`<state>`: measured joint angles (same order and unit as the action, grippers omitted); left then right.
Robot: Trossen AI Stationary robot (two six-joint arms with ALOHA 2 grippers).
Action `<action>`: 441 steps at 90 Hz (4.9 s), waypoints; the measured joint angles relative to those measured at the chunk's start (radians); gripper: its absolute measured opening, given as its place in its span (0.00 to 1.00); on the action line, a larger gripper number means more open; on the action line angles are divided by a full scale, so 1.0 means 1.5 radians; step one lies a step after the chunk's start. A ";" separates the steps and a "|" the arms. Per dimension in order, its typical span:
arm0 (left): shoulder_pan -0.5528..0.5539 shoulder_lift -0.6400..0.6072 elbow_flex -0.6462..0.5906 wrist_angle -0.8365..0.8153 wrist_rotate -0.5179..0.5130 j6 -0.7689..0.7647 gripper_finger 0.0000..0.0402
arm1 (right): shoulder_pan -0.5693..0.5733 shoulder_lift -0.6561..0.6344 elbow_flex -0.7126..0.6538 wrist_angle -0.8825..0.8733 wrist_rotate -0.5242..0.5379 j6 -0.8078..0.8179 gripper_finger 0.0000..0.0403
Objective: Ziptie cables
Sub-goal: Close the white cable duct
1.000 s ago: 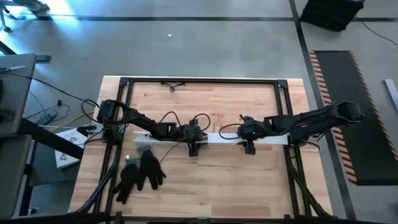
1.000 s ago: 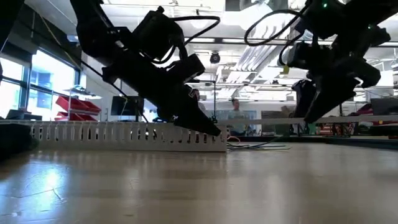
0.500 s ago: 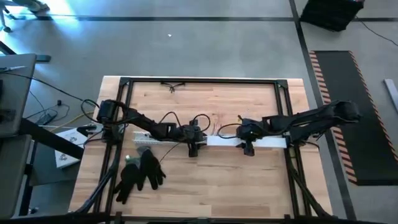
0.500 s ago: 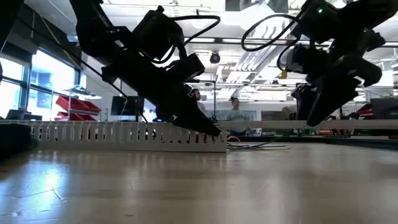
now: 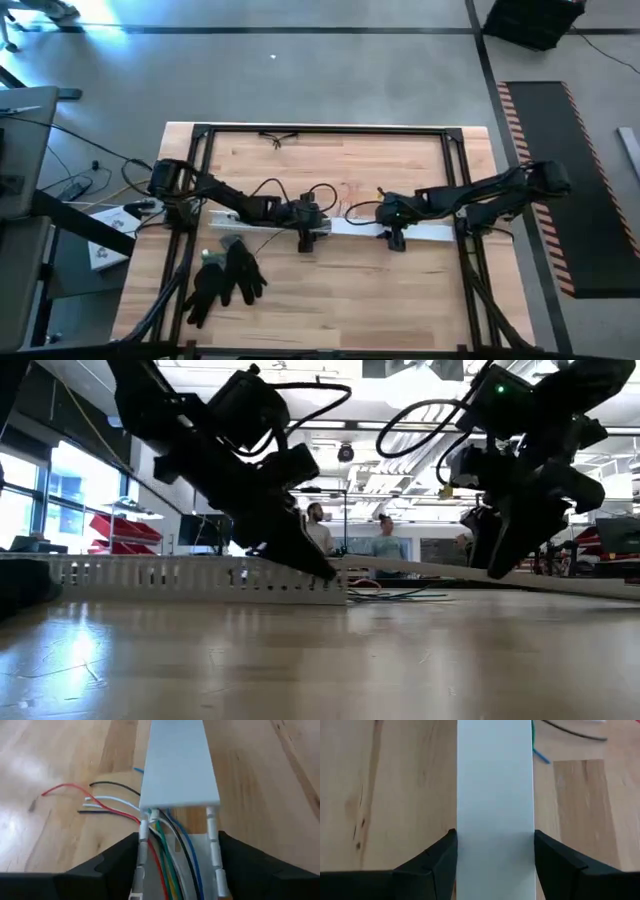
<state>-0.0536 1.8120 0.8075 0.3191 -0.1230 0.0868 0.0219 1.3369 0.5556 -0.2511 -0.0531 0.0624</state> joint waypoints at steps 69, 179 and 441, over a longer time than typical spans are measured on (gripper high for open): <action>-0.027 -0.074 0.003 -0.030 -0.017 0.008 0.69 | 0.092 0.001 -0.008 0.164 -0.149 -0.064 0.42; -0.157 -0.071 0.003 -0.045 -0.098 -0.162 0.69 | 0.420 0.324 -0.023 0.469 0.329 0.285 0.52; -0.028 -0.006 0.004 -0.027 -0.026 0.000 0.54 | 0.154 0.055 -0.027 0.260 0.224 0.155 0.52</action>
<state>-0.0956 1.8027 0.8135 0.2787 -0.1622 0.0871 0.2534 1.4197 0.5148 0.1396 0.2832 0.2943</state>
